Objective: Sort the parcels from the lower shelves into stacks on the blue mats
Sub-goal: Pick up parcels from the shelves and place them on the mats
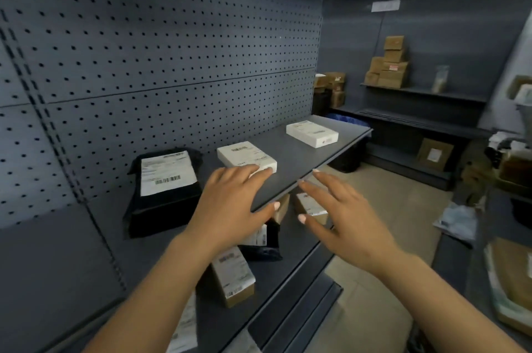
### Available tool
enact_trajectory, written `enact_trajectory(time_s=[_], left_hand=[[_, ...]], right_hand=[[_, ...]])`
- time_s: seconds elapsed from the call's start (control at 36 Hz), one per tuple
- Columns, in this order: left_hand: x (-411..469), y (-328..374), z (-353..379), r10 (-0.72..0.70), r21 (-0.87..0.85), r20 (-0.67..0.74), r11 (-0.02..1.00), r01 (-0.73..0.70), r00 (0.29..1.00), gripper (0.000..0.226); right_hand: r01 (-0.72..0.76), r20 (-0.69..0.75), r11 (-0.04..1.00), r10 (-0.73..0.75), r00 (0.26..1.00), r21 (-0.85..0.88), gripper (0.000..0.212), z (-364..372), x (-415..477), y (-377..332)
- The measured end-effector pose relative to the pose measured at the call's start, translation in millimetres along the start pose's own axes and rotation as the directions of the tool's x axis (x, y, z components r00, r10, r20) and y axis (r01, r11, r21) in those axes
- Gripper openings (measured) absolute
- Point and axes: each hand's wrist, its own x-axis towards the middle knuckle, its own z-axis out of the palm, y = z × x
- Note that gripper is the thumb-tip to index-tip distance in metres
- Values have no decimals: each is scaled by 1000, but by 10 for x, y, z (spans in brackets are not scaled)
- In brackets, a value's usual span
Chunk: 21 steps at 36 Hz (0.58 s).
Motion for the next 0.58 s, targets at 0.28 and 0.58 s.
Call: enact_trajectory(time_s=[0.28,0.58], left_hand=[[801,-46,526,-88,36,60,996,86,994,67],[1303,-97,967,-303,104,93,950,293,948,80]], right_hand=[[-15,31,1000,15,999,-13,64,219,608,945],[101,79,993,-106,991,65,61,617,1292,1804]])
